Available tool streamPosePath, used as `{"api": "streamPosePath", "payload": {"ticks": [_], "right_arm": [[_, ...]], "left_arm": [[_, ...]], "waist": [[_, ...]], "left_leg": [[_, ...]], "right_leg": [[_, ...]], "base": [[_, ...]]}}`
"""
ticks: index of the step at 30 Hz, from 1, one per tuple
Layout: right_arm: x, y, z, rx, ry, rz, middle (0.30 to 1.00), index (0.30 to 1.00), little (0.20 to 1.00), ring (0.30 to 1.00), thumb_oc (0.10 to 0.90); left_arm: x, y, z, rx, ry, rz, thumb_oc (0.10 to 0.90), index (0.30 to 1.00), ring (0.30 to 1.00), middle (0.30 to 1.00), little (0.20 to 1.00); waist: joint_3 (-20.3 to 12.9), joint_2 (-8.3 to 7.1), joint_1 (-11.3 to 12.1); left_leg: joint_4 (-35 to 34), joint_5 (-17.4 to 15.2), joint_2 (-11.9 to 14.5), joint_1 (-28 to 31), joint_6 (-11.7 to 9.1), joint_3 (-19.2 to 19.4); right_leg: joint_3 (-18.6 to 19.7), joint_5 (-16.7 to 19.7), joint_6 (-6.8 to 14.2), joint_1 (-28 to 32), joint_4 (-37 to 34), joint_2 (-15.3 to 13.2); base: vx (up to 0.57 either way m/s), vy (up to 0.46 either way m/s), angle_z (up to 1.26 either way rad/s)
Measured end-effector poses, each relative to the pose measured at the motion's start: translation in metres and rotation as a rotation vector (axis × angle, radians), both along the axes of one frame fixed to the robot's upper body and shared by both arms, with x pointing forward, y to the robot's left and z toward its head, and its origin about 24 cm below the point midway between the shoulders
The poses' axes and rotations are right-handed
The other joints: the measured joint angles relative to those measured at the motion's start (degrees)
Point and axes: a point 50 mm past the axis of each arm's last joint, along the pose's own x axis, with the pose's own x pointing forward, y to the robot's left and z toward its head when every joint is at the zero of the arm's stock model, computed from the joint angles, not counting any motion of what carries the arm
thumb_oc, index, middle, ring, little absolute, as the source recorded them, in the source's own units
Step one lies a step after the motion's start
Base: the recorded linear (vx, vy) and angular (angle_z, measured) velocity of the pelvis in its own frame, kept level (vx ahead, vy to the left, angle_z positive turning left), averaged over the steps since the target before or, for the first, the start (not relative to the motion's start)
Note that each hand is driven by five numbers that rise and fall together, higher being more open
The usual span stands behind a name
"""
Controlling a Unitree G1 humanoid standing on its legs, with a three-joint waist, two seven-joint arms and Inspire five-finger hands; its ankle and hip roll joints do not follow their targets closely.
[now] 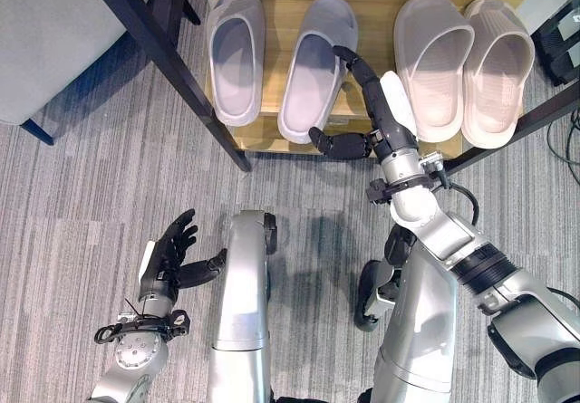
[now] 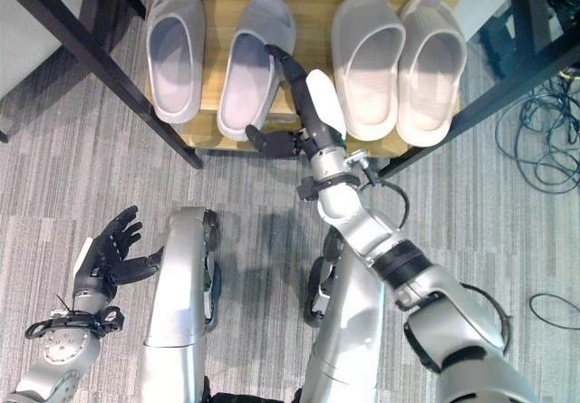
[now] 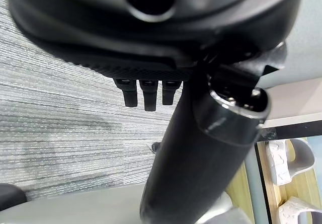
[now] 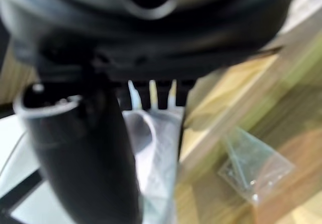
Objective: Arrange the slippers neatly on the shoe rack.
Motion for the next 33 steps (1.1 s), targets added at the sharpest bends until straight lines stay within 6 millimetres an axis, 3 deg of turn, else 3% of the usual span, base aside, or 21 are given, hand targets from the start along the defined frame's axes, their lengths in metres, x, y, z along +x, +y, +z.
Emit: {"api": "streamPosePath", "payload": {"ticks": [5,15,21,33], "right_arm": [[0.012,0.001,0.015,0.029,0.014,-0.008,0.900,0.900,0.900,0.900,0.800],[0.019,-0.003,0.020,0.081,0.070,0.010,0.900,0.900,0.900,0.900,0.800],[0.027,-0.015,0.022,0.036,0.110,-0.016,0.900,0.900,0.900,0.900,0.800],[0.018,-0.028,0.038,-0.022,0.046,-0.025,0.900,0.900,0.900,0.900,0.800]], "left_arm": [[0.001,-0.003,-0.001,-0.003,0.005,-0.019,0.800,0.900,0.900,0.900,0.900],[-0.001,-0.008,-0.008,-0.008,0.037,-0.056,0.800,0.900,0.900,0.900,0.900],[0.000,-0.006,-0.008,0.000,0.043,-0.067,0.800,0.900,0.900,0.900,0.900],[0.002,-0.004,-0.007,0.015,0.043,-0.079,0.800,0.900,0.900,0.900,0.900]], "waist": [[0.0,0.17,1.2],[0.0,0.18,2.4],[0.0,0.18,2.5],[0.0,0.18,2.2]], "left_leg": [[-0.1,0.1,0.0,0.0,-0.1,0.0],[-0.1,0.1,-0.1,0.2,-0.1,0.1],[-0.1,0.1,-0.1,0.2,-0.2,0.1],[-0.5,0.1,-0.2,0.2,-0.2,0.4]], "right_leg": [[0.0,0.0,0.0,0.0,0.0,0.0],[0.2,0.0,-0.1,0.1,0.0,-0.1],[0.1,-0.1,-0.1,0.2,0.1,-0.2],[0.2,-0.5,-0.5,0.0,0.1,-0.5]], "base": [[0.00,0.000,0.00],[0.00,0.000,0.00],[0.00,0.000,0.00],[0.00,0.000,0.00]]}}
